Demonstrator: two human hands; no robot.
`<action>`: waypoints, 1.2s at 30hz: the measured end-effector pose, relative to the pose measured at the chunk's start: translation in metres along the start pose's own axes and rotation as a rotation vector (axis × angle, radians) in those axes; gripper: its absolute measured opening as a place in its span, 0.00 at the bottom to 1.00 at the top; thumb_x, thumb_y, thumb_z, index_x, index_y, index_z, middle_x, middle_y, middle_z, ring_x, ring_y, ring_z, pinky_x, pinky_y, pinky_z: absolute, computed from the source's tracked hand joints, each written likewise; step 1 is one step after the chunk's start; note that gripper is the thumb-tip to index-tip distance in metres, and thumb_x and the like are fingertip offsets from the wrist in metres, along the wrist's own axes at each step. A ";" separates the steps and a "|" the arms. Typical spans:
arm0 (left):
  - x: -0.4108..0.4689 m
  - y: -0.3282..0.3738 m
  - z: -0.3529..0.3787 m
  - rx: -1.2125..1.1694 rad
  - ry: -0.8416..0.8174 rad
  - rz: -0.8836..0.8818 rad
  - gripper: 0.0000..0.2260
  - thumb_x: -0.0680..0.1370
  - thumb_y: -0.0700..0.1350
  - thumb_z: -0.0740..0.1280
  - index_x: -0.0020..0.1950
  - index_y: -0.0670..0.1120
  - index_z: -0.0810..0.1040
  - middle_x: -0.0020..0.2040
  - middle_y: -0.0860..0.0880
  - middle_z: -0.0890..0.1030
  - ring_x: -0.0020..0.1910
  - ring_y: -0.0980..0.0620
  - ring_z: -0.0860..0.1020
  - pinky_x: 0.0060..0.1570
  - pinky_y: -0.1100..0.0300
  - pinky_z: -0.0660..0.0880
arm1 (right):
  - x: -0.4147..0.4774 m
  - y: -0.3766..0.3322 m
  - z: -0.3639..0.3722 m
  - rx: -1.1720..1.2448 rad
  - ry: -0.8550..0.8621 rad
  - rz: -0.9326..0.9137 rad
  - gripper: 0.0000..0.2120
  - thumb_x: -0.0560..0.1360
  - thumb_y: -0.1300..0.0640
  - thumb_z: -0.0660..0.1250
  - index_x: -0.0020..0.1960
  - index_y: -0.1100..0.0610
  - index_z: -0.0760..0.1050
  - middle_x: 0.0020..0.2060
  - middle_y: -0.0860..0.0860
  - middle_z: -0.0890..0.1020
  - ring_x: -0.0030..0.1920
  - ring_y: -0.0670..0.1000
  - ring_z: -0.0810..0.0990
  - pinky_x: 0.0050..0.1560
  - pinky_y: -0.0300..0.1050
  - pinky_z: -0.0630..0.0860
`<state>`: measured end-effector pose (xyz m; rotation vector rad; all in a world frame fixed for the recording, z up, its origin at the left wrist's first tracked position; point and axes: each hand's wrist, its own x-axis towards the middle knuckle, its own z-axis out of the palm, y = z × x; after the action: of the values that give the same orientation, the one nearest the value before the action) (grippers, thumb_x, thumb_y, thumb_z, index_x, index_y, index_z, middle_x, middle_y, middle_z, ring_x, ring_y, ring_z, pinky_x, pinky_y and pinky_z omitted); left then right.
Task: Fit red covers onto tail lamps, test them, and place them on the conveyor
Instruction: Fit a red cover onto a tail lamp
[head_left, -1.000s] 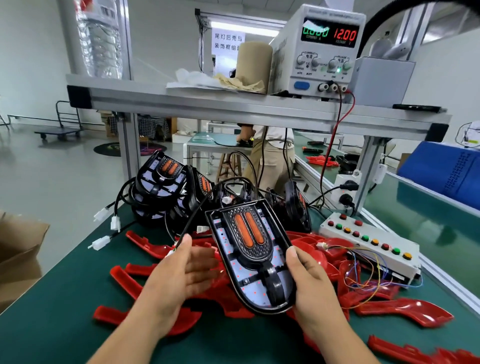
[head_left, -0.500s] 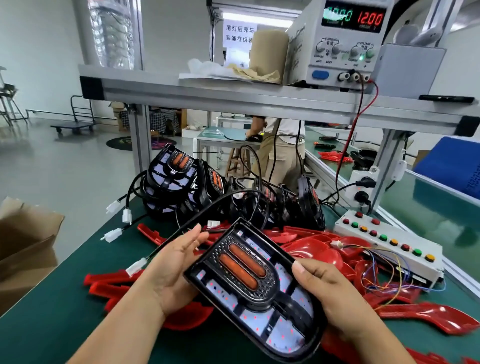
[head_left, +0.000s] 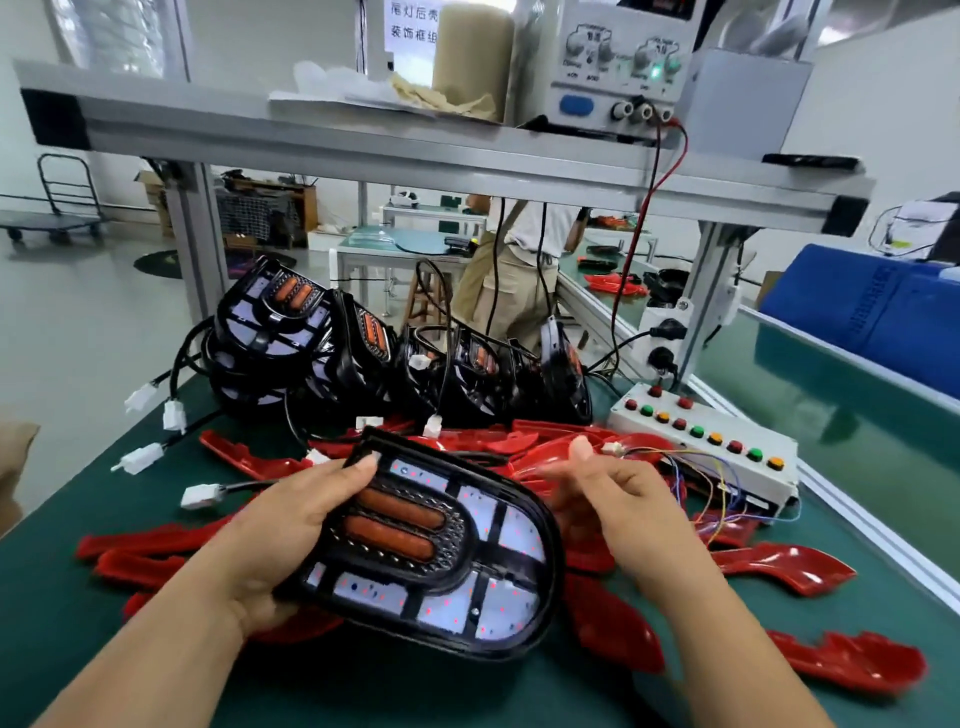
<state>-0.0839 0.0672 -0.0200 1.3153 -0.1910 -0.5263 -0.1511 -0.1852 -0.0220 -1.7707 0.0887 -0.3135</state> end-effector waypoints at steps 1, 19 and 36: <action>0.001 0.001 -0.001 -0.049 0.035 0.028 0.15 0.72 0.53 0.66 0.48 0.44 0.87 0.50 0.36 0.85 0.44 0.38 0.85 0.36 0.48 0.82 | 0.002 -0.005 -0.009 -0.030 0.104 0.016 0.27 0.70 0.34 0.64 0.39 0.59 0.83 0.31 0.58 0.82 0.29 0.49 0.77 0.31 0.41 0.73; 0.018 -0.015 0.007 -0.393 0.092 0.088 0.27 0.79 0.63 0.54 0.46 0.48 0.88 0.53 0.41 0.85 0.49 0.41 0.85 0.45 0.41 0.82 | -0.055 0.013 -0.051 -0.964 -0.369 -0.138 0.08 0.72 0.50 0.73 0.46 0.41 0.75 0.56 0.34 0.68 0.55 0.31 0.69 0.55 0.22 0.61; 0.011 -0.013 0.021 -0.424 0.053 0.125 0.30 0.72 0.65 0.60 0.67 0.49 0.75 0.55 0.39 0.84 0.49 0.39 0.85 0.36 0.50 0.82 | -0.003 -0.049 0.006 0.384 -0.008 0.143 0.16 0.63 0.45 0.71 0.26 0.54 0.72 0.21 0.50 0.69 0.17 0.44 0.63 0.17 0.30 0.55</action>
<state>-0.0863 0.0417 -0.0291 0.8963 -0.1094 -0.3981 -0.1581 -0.1675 0.0232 -1.3773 0.1394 -0.2033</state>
